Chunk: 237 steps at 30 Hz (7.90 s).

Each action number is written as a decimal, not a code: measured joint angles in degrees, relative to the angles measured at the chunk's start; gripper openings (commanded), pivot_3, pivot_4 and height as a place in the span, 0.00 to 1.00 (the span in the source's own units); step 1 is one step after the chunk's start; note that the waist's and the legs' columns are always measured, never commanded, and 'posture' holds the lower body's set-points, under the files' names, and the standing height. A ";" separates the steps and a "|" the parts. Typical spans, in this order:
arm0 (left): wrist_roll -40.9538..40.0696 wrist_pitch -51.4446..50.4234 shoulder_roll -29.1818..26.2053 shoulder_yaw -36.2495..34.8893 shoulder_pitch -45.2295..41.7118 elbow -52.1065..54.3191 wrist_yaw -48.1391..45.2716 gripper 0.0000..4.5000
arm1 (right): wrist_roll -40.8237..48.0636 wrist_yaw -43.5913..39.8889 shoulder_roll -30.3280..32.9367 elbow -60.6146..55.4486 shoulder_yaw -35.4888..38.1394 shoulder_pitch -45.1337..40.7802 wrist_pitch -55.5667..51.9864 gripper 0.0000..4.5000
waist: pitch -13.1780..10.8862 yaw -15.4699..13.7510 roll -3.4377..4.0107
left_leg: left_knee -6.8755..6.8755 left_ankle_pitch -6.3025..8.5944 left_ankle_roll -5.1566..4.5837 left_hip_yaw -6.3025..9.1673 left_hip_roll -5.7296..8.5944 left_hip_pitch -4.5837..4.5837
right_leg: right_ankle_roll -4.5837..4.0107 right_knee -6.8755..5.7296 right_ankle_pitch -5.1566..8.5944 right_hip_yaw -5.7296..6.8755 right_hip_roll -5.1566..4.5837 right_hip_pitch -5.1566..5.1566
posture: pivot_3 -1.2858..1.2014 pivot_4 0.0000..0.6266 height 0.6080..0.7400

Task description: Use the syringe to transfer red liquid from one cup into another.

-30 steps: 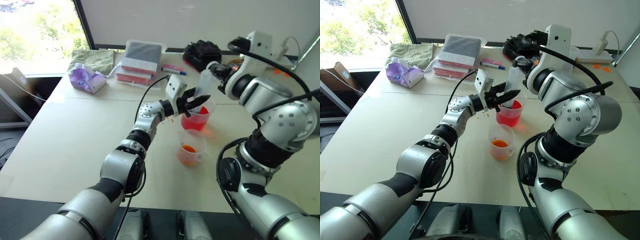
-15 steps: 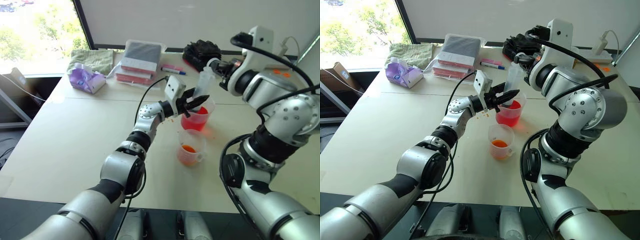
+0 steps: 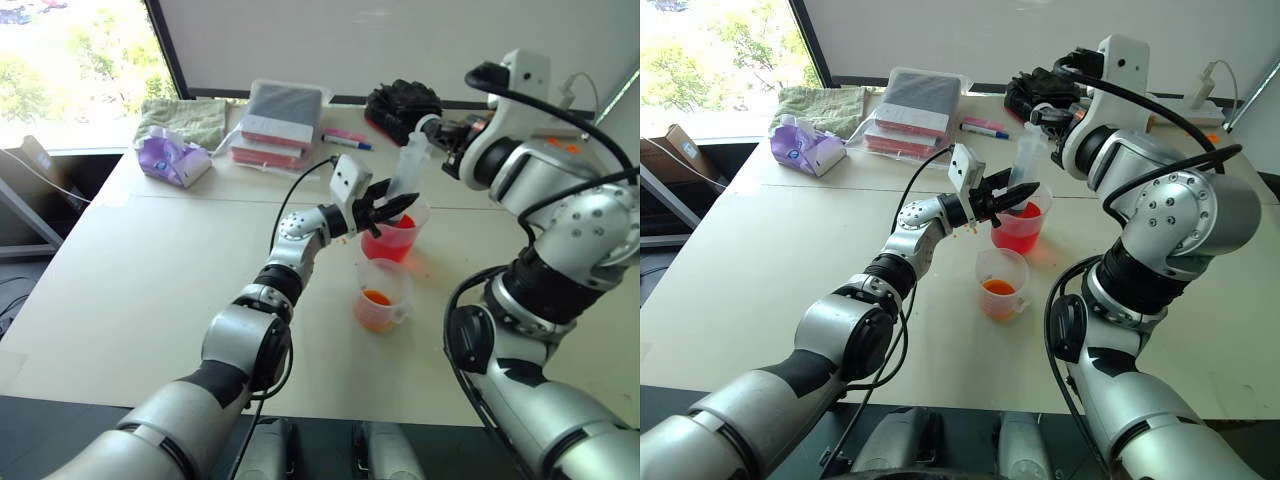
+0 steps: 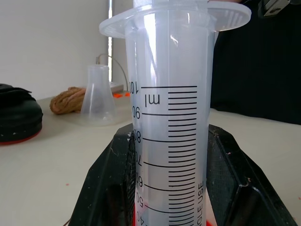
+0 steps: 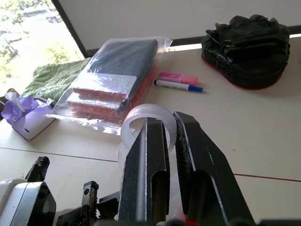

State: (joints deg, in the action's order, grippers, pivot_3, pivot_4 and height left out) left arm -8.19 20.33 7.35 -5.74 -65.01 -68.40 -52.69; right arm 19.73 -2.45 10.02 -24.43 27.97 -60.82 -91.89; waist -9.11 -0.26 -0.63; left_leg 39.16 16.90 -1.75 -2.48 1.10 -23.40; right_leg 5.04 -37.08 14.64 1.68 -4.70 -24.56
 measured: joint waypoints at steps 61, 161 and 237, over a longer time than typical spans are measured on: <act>0.28 -0.04 0.51 0.50 0.11 -0.22 -0.33 0.32 | 19.97 -14.90 22.55 -1.73 -3.11 5.22 -0.21 0.69 | -0.03 -0.37 -0.03 | -0.08 0.05 -0.07 0.07 -0.01 -0.06 | 0.00 0.26 0.00 -0.01 -0.20 0.02 | 0.52 0.24 1.00; -14.97 -28.42 -8.88 15.28 13.55 37.63 -29.93 0.32 | 92.03 3.97 58.56 -5.57 -5.36 38.55 40.99 0.50 | -0.04 -0.53 0.05 | -0.06 0.20 -0.33 0.12 -0.01 -0.15 | 0.10 0.95 -0.07 0.07 -0.28 0.35 | 0.52 0.24 1.00; -14.72 -29.75 -8.88 15.51 14.60 38.08 -29.19 0.32 | 90.74 6.44 60.26 -8.65 -10.67 43.62 46.99 0.58 | -0.04 -0.51 0.05 | -0.03 0.20 -0.33 0.12 -0.01 -0.15 | 0.10 0.95 -0.07 0.08 -0.27 0.37 | 0.52 0.24 1.00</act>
State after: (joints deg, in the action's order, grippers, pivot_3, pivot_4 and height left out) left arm -22.92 -9.43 -1.53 9.77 -50.41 -30.32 -81.87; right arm 110.47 3.99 70.28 -33.08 17.30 -17.21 -44.90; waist -9.15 -0.77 -0.58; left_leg 39.13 17.10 -2.08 -2.36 1.09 -23.54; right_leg 5.14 -36.13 14.57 1.76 -4.98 -24.19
